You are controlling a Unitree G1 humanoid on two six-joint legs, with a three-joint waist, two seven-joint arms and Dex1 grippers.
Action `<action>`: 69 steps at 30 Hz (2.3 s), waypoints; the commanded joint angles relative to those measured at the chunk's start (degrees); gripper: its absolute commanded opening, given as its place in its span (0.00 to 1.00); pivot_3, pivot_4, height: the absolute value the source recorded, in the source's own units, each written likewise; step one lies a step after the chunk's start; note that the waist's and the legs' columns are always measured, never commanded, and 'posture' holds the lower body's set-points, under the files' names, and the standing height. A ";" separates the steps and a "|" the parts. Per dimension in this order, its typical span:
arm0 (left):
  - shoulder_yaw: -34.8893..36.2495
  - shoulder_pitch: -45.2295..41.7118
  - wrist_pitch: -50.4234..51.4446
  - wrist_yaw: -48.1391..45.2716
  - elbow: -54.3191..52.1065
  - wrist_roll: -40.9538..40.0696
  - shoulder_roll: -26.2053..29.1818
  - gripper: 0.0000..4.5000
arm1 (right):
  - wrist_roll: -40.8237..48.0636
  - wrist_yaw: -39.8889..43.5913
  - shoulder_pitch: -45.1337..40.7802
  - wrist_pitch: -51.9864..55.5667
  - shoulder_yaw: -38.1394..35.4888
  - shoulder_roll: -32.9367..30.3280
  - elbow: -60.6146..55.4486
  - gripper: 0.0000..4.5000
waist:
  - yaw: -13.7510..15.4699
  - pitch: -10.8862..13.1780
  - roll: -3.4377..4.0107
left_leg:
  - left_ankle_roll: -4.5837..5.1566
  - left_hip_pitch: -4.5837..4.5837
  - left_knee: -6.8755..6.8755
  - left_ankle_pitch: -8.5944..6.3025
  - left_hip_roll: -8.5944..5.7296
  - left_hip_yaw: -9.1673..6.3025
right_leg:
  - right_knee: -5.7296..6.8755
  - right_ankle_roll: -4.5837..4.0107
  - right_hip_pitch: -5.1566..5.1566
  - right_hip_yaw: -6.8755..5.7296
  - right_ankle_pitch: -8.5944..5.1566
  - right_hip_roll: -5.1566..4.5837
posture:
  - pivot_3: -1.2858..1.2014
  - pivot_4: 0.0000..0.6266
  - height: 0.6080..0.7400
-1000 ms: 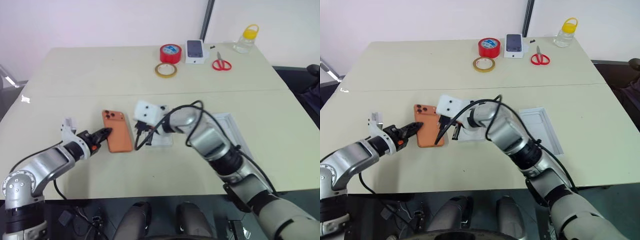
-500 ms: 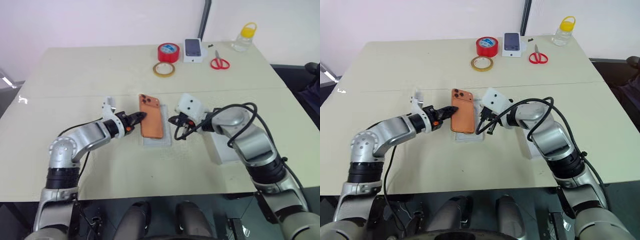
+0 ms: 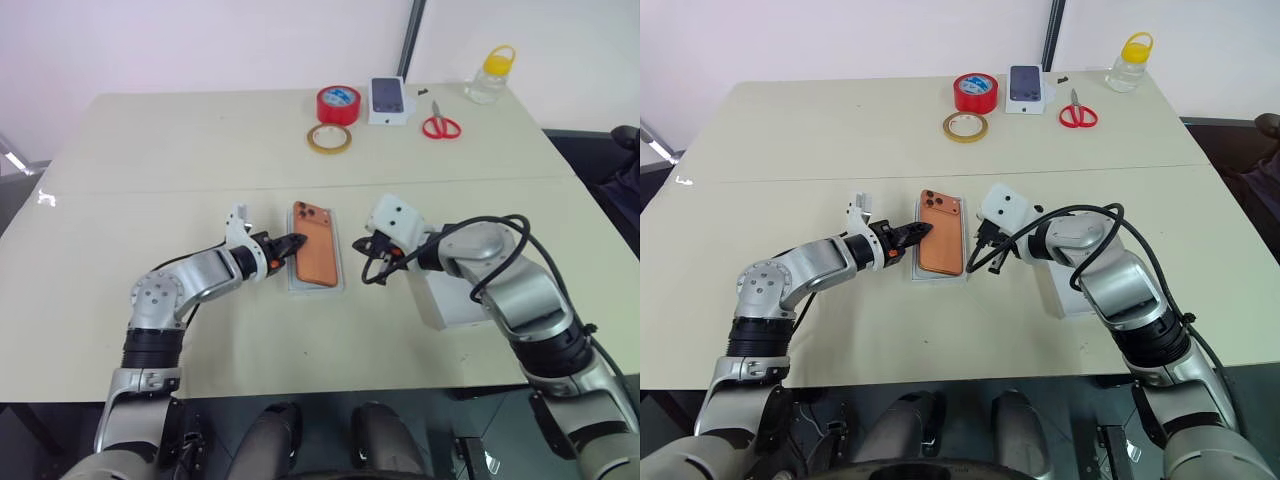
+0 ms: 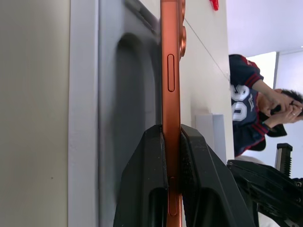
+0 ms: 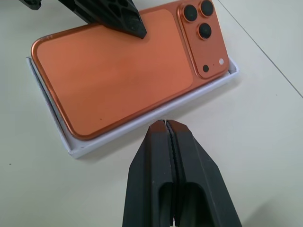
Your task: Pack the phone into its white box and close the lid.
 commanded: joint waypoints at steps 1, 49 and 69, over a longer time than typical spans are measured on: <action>2.13 -0.91 0.56 -1.15 -1.10 0.17 -0.63 0.01 | 0.58 -0.56 -0.25 -1.14 -0.20 -0.39 -1.68 0.00 | 0.06 0.00 0.00 | 0.00 0.00 0.00 0.00 0.00 0.00 | 0.00 0.00 0.00 0.00 0.00 0.00 | 0.52 0.24 1.00; -25.88 -10.49 -3.18 -43.74 -5.52 59.56 16.46 0.01 | -10.94 -8.80 -12.07 -6.38 13.47 8.66 23.45 0.00 | -0.28 0.04 0.02 | -0.05 0.00 -0.33 0.04 -0.02 0.01 | -0.05 -0.01 -0.15 -0.01 0.00 -0.01 | 0.52 0.24 1.00; -31.64 -10.70 8.14 -55.50 -18.76 63.33 2.33 0.01 | -9.19 -0.07 1.36 2.94 9.70 -5.16 -2.29 0.00 | 0.05 0.05 0.01 | -0.06 -0.01 -0.31 0.06 -0.06 -0.08 | -0.05 0.01 -0.06 -0.06 0.00 -0.04 | 0.52 0.24 1.00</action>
